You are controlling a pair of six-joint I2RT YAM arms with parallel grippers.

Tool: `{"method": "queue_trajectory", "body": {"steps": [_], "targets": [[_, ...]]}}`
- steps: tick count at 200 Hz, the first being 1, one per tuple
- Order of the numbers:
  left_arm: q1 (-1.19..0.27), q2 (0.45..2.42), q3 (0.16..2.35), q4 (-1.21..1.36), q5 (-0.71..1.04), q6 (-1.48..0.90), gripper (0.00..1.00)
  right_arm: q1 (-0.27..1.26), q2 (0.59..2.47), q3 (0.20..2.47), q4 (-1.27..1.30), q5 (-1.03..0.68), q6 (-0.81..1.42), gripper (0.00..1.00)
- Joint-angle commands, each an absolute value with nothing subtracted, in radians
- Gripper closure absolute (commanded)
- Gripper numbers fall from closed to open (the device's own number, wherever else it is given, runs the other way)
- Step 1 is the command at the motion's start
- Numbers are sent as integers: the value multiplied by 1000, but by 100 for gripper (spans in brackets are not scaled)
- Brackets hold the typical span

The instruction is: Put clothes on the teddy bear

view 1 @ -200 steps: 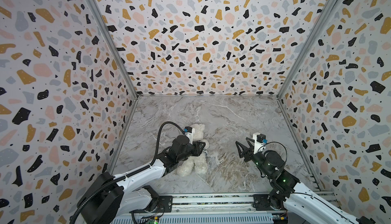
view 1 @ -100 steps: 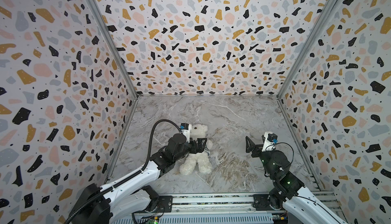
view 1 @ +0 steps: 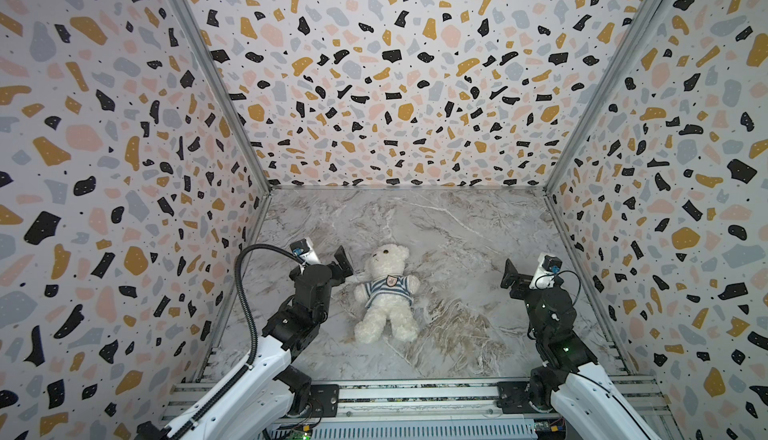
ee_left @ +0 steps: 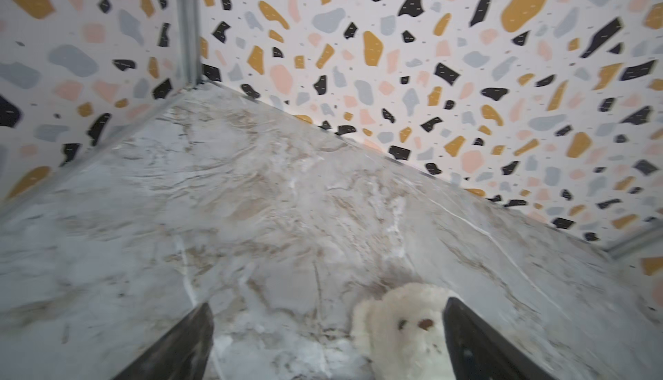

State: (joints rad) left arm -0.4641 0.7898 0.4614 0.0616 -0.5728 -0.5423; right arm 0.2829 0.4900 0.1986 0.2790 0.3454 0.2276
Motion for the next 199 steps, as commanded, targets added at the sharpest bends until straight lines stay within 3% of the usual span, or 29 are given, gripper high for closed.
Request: {"method": "queue_trajectory", "body": {"steps": [1, 88, 159, 199], "targets": [[-428, 804, 432, 154, -727, -457, 0, 253, 439, 126, 436, 300, 152, 0], [-384, 815, 335, 200, -936, -320, 0, 131, 524, 95, 425, 157, 121, 5], [-384, 740, 224, 244, -969, -295, 0, 121, 605, 94, 425, 198, 144, 6], [-384, 768, 131, 374, -1033, -344, 0, 117, 639, 15, 580, 217, 137, 9]]}}
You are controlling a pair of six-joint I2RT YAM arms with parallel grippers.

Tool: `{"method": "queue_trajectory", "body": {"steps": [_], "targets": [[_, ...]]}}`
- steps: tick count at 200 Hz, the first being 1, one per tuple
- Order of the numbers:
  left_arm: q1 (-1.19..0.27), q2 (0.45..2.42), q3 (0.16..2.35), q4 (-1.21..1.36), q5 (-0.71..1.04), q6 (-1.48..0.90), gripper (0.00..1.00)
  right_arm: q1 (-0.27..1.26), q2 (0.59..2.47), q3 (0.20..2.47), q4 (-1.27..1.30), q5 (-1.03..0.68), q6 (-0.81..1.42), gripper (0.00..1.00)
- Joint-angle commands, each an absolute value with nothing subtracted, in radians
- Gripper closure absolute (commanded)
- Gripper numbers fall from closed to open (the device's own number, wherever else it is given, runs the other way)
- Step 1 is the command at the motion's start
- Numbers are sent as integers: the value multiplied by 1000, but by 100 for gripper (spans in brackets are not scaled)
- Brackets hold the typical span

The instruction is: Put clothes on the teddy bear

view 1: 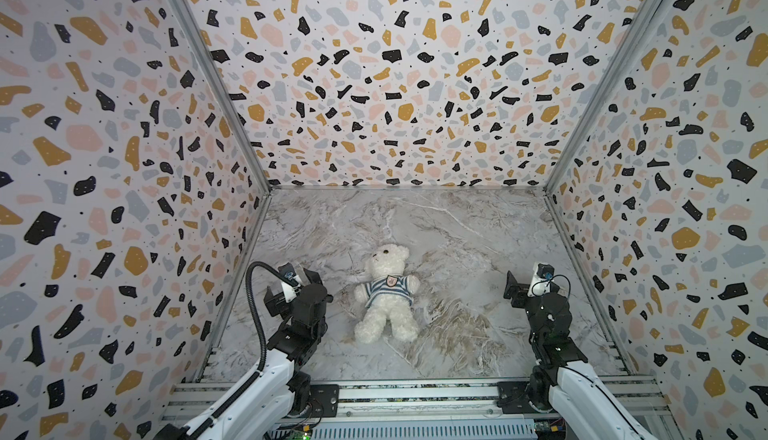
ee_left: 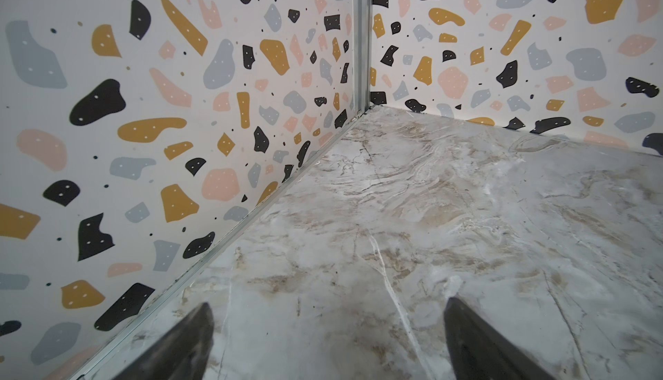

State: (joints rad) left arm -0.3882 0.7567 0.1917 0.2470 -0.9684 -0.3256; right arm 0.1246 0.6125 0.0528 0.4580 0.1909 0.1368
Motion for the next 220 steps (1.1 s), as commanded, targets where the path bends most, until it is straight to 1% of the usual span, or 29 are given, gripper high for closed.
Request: {"method": "queue_trajectory", "body": {"steps": [1, 16, 40, 60, 93, 142, 168, 176, 180, 182, 189, 198, 210, 220], "targets": [[-384, 769, 128, 379, -1035, -344, 0, 116, 642, 15, 583, 217, 137, 9], [-384, 766, 114, 420, -1034, -328, 0, 109, 702, 23, 627, 208, 124, 9], [-384, 790, 64, 615, -1042, -268, 0, 98, 806, 23, 760, 207, 122, 9], [-382, 896, 73, 744, -1076, -230, 0, 82, 918, 39, 859, 190, 133, 8], [-383, 1050, 95, 921, -1071, -149, 0, 74, 1089, 80, 1008, 170, 112, 9], [-368, 1237, 101, 1204, -943, 11, 0, 45, 1275, 123, 1189, 140, 80, 9], [-328, 1387, 69, 1443, -897, 39, 0, 32, 1400, 139, 1288, 116, 76, 9], [-325, 1387, 76, 1427, -890, 36, 0, 34, 1413, 151, 1269, 88, 61, 9], [-324, 1374, 79, 1398, -886, 28, 0, 34, 1420, 157, 1260, 80, 60, 2], [-322, 1366, 82, 1382, -881, 25, 0, 34, 1426, 161, 1263, 76, 57, 0], [-312, 1342, 100, 1303, -863, 4, 0, 34, 1451, 162, 1280, 65, 54, 1], [-282, 1331, 117, 1247, -796, -14, 0, 40, 1492, 171, 1319, 51, 39, 1], [-228, 1363, 115, 1252, -721, -60, 0, 64, 1486, 196, 1252, 86, 23, 1], [-206, 1437, 104, 1385, -708, -44, 0, 67, 1488, 198, 1252, 89, 21, 1]]}}
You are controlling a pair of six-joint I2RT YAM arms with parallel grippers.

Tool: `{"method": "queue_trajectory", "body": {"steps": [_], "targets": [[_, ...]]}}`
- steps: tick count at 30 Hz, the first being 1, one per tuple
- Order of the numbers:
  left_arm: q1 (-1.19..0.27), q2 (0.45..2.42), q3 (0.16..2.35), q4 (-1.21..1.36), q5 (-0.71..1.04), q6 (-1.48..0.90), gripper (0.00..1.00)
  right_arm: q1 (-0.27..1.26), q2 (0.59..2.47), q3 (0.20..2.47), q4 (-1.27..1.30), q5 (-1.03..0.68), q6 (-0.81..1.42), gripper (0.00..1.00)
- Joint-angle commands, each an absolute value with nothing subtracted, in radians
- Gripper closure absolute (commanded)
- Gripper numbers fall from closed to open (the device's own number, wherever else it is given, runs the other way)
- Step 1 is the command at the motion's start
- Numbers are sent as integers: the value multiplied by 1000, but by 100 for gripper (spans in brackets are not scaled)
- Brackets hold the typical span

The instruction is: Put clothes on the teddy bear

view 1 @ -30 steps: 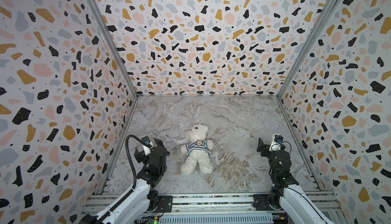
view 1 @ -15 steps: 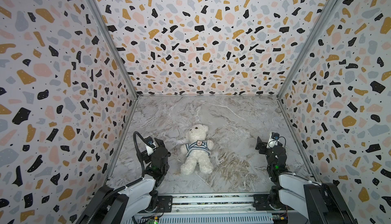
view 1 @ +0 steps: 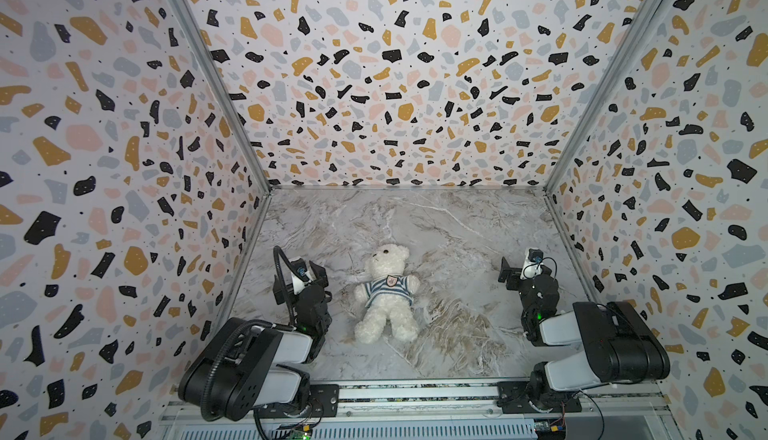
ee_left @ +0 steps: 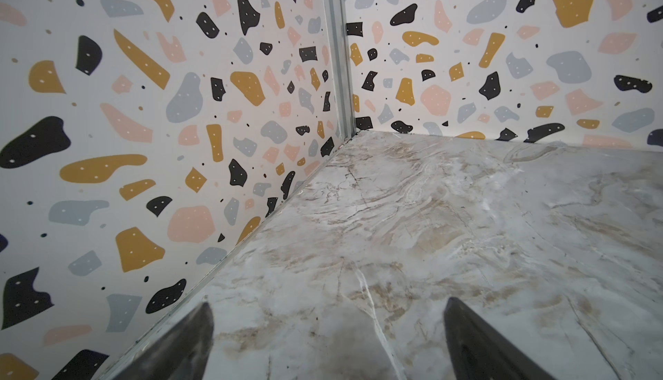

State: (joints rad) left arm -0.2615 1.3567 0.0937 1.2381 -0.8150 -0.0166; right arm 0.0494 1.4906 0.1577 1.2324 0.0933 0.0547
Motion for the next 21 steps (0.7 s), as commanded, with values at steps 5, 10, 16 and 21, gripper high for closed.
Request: {"method": "queue_trajectory", "body": {"steps": [5, 10, 16, 21], "targets": [[-185, 1386, 150, 1207, -668, -79, 0, 70, 1486, 198, 1250, 95, 17, 1], [-182, 1391, 145, 1231, -675, -77, 0, 84, 1487, 199, 1248, 117, 10, 1], [-183, 1388, 141, 1232, -678, -79, 0, 84, 1488, 201, 1247, 117, 10, 1], [-183, 1389, 141, 1233, -678, -78, 0, 84, 1489, 204, 1243, 114, 7, 1]]}}
